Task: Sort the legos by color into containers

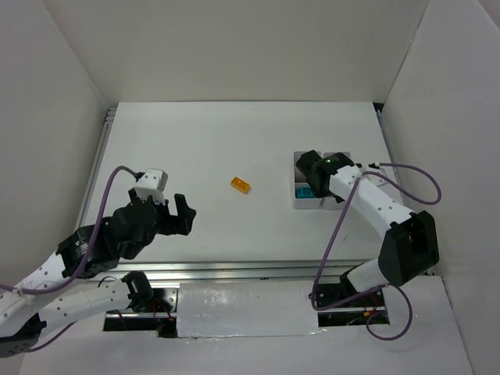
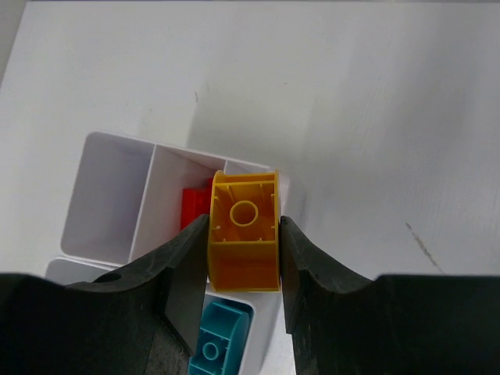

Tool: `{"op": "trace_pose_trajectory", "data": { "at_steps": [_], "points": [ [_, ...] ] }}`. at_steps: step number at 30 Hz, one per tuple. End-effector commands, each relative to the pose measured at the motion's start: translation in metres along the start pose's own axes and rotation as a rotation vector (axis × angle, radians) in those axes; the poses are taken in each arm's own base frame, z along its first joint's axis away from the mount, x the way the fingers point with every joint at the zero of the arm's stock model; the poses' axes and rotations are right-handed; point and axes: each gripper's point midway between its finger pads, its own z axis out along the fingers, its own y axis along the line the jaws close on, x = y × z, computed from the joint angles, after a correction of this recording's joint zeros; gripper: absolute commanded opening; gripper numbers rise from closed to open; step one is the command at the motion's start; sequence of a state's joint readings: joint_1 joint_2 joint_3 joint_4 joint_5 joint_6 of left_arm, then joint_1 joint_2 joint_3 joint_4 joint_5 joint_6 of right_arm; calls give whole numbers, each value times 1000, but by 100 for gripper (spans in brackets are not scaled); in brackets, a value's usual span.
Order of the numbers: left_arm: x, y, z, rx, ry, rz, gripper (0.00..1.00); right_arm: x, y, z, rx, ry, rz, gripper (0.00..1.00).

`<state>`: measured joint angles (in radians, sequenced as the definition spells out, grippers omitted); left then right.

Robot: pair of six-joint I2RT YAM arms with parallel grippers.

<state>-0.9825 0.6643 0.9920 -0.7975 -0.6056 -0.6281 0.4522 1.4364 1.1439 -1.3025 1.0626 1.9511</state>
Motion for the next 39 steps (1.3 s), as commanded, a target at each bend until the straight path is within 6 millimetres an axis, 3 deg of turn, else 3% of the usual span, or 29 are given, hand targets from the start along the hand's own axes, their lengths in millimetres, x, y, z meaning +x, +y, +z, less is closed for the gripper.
{"op": "trace_pose_trajectory", "data": {
  "at_steps": [1, 5, 15, 20, 29, 39],
  "points": [
    [-4, -8, 1, 38, -15, 9, 97, -27, 17, 0, -22, -75, 116, 0],
    [-4, -10, 2, 49, -9, 17, 97, -14, 40, 3, -77, -27, 119, 0],
    [-2, -15, 1, 80, -2, 27, 97, 17, 39, 16, -47, 6, 48, 0],
    [0, -17, 2, 85, 5, 33, 96, 28, 27, 23, -9, 12, 26, 0],
    [2, -20, 4, 99, 17, 48, 96, 38, 15, 36, -7, 32, 40, 2],
    [4, -26, 4, 134, 23, 57, 96, 40, 24, 39, -28, 50, 18, 5]
  ]
}}
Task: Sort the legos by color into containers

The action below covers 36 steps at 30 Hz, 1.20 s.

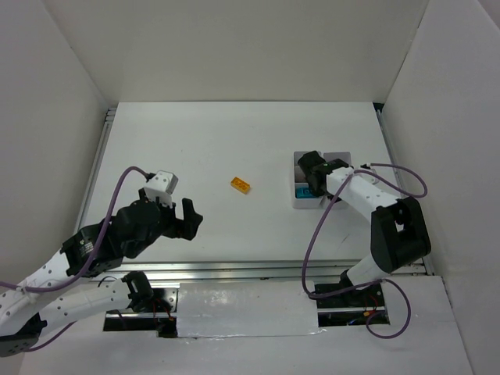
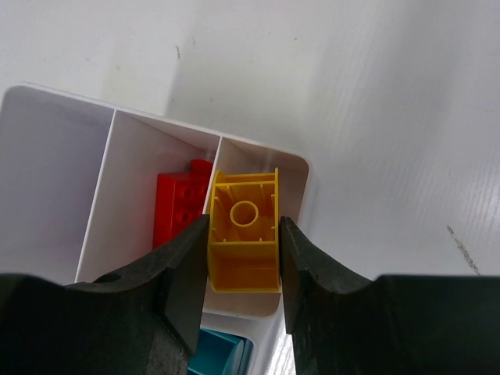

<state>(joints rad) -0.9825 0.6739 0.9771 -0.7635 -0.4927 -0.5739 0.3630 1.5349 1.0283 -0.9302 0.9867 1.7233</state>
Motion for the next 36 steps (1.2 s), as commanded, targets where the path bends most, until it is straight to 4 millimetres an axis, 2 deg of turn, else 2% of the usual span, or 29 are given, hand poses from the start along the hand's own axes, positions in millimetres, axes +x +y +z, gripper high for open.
{"op": "trace_pose_trajectory", "data": {
  "at_steps": [1, 4, 11, 19, 20, 21, 25, 27, 30, 33, 36],
  "points": [
    [-7, -8, 3, 33, -24, 11, 96, -13, 17, -3, -48, -18, 70, 4],
    [-7, -9, 3, 39, -22, 16, 96, -12, 16, -2, -43, -12, 62, 6],
    [-7, -12, 2, 59, -22, 22, 96, -5, 14, 0, -29, 12, 55, 23],
    [-5, -15, 3, 73, -13, 31, 96, -3, 18, -5, -41, 44, 58, 26],
    [-5, -15, 4, 75, -13, 32, 96, -4, 19, -5, -42, 47, 63, 36],
    [-5, -16, 4, 79, -11, 34, 96, -4, 20, -6, -48, 50, 67, 39],
    [-5, -17, 3, 89, -13, 36, 96, -5, 20, -8, -55, 58, 72, 41],
    [-5, -18, 3, 92, -13, 37, 96, -6, 21, -10, -63, 62, 76, 48],
    [-5, -19, 3, 100, -11, 41, 96, -7, 21, -10, -68, 66, 81, 51],
    [-4, -20, 3, 102, -9, 44, 96, -7, 23, -11, -77, 70, 78, 68],
    [-4, -20, 3, 105, -8, 43, 96, -7, 24, -12, -75, 70, 74, 74]
  ]
}}
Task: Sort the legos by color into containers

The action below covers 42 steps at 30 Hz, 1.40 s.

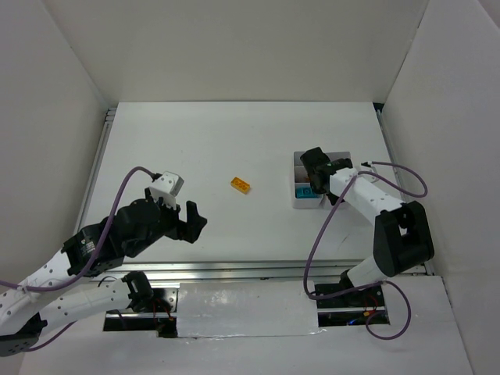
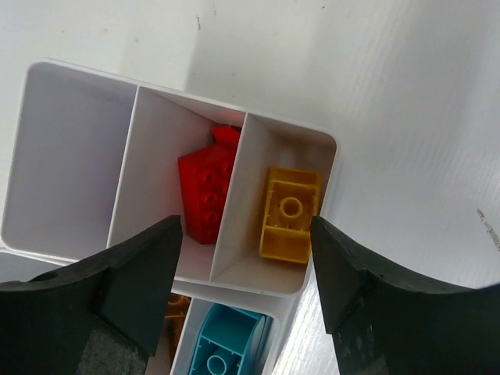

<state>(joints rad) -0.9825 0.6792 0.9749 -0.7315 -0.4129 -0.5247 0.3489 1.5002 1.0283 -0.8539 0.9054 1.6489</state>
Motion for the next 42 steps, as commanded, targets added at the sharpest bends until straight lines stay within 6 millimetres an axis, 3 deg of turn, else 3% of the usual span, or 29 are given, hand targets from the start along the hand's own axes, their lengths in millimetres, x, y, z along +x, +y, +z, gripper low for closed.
{"op": "trace_pose_trajectory", "data": {
  "at_steps": [1, 4, 7, 10, 13, 14, 17, 18, 20, 21, 22, 23, 24, 25, 29, 35, 42],
  "points": [
    [-7, -6, 3, 23, -28, 5, 96, -10, 12, -6, -35, -13, 48, 74],
    [-7, -5, 3, 21, -28, 8, 96, -15, 18, -14, -60, -6, 50, 74],
    [-10, 3, 2, -27, -43, -12, 95, -19, 33, -41, -160, -8, 29, 75],
    [-15, 24, -3, -143, -78, -64, 98, -28, 64, -87, -342, -19, -84, 80],
    [-14, 52, -13, -301, -99, -148, 99, -9, 103, -147, -616, 23, -328, 89],
    [-18, 66, -18, -389, -141, -207, 99, 18, 112, -172, -747, 123, -442, 99],
    [-17, 94, -36, -535, -187, -285, 100, 60, 137, -219, -1084, 214, -740, 100],
    [-17, 98, -40, -549, -197, -297, 100, 98, 132, -241, -1232, 365, -867, 100],
    [-19, 102, -47, -545, -223, -314, 99, 124, 127, -261, -1400, 430, -1096, 100],
    [-19, 101, -46, -534, -226, -307, 100, 148, 119, -263, -1439, 507, -1243, 100],
    [-21, 98, -45, -503, -234, -301, 100, 155, 119, -259, -1417, 515, -1305, 99],
    [-22, 96, -45, -497, -234, -298, 99, 177, 116, -241, -1351, 538, -1384, 100],
    [-20, 96, -43, -497, -227, -292, 99, 177, 121, -239, -1342, 518, -1445, 99],
    [-20, 95, -41, -503, -217, -288, 99, 188, 111, -228, -1306, 545, -1503, 99],
    [-17, 95, -36, -532, -179, -258, 100, 214, 119, -224, -1324, 543, -1710, 99],
    [-14, 90, -30, -524, -152, -233, 99, 243, 131, -199, -1239, 509, -1781, 99],
    [-15, 87, -26, -502, -149, -219, 99, 276, 124, -170, -1177, 541, -1825, 95]
  ]
}}
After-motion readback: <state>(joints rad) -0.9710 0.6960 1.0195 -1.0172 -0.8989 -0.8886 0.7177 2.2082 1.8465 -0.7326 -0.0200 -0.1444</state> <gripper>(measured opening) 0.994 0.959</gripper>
